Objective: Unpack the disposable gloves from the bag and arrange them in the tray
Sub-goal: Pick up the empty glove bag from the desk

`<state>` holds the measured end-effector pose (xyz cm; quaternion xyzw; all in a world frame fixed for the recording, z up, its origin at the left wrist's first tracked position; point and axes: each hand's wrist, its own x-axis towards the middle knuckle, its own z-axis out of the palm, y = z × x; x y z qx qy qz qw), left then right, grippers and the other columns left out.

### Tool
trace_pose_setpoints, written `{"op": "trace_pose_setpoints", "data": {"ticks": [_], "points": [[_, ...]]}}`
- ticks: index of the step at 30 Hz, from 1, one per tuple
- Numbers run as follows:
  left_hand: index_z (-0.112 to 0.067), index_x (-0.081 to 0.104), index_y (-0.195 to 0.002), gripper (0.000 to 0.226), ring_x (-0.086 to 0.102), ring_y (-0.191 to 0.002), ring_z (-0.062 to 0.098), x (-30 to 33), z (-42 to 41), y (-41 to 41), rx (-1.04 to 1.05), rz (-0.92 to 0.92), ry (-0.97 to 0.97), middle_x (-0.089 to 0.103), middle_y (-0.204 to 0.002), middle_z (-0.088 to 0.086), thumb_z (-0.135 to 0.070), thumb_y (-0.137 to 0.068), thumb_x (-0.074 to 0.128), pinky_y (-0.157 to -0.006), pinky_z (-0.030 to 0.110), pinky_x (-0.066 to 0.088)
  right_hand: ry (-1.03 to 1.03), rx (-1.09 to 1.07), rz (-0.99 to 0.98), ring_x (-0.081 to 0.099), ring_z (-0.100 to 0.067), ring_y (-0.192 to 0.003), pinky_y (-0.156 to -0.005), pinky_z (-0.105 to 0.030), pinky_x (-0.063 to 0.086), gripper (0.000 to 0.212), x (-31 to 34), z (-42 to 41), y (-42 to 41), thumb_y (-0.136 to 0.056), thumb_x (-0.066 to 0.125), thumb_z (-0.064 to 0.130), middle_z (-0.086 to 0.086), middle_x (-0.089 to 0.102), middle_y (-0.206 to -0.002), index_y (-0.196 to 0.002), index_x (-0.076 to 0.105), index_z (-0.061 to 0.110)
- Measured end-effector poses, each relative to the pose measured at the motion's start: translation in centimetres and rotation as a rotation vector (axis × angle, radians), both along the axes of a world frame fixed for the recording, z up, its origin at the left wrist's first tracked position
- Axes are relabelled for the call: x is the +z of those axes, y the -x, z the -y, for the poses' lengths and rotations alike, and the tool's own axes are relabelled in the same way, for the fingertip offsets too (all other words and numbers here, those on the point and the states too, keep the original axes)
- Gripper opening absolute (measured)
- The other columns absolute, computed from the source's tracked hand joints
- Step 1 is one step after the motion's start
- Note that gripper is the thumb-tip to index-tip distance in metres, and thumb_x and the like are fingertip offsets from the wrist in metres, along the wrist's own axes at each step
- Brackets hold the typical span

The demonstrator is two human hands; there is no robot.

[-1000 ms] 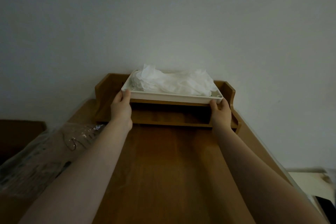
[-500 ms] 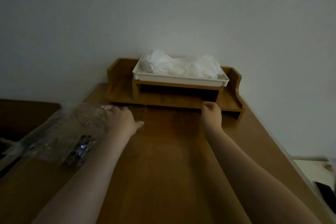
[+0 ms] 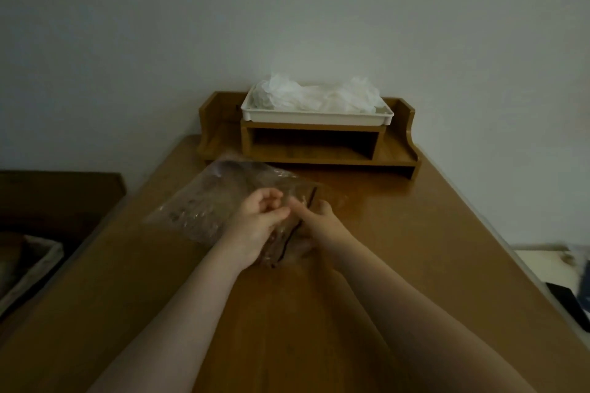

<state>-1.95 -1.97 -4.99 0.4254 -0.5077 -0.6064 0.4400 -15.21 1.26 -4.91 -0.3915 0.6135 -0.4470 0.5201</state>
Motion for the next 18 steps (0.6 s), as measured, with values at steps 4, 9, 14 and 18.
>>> {"op": "trace_pose_setpoints", "data": {"ticks": [4,9,14,18], "points": [[-0.009,0.052,-0.096,0.026,0.058,-0.074,0.012,2.0,-2.4,0.5,-0.303,-0.455,-0.039,0.051,-0.073,-0.001,0.009,-0.078,0.056,-0.075,0.024,0.055,0.103,0.101,0.475,0.055,-0.031,-0.114,-0.085,-0.042,0.049,0.079,1.5,-2.1,0.8,-0.075,0.059,0.057,-0.013,0.054,-0.133,-0.141,0.04,0.019],[-0.005,0.051,-0.108,0.03,0.06,-0.076,0.013,2.9,-5.8,1.7,-0.552,-0.193,-0.027,0.055,-0.08,0.002,0.009,-0.082,0.058,-0.074,0.023,0.054,0.231,0.005,0.311,0.058,-0.02,-0.072,-0.064,-0.031,0.046,0.019,1.4,-4.6,2.0,-0.093,0.054,0.026,-0.007,0.062,-0.082,-0.099,0.064,0.01],[-0.019,0.052,-0.115,0.031,0.05,-0.115,0.011,3.5,-7.7,2.6,0.13,0.388,0.57,0.049,-0.12,-0.006,-0.014,-0.087,0.064,-0.091,0.023,0.046,0.452,-0.213,0.246,0.063,-0.016,-0.073,-0.066,-0.029,0.053,0.015,1.5,-7.6,7.0,-0.094,0.052,0.007,-0.006,0.067,-0.088,-0.092,0.066,0.011],[-0.033,0.029,-0.143,0.084,0.029,-0.134,0.018,5.1,-9.2,4.7,0.062,0.389,0.411,0.031,-0.147,-0.003,-0.054,-0.071,0.068,-0.109,0.04,0.028,0.477,-0.218,0.146,0.055,-0.007,-0.052,-0.048,-0.02,0.045,0.03,2.5,-11.1,9.2,-0.09,0.04,-0.012,0.0,0.064,-0.07,-0.083,0.061,0.009]]}}
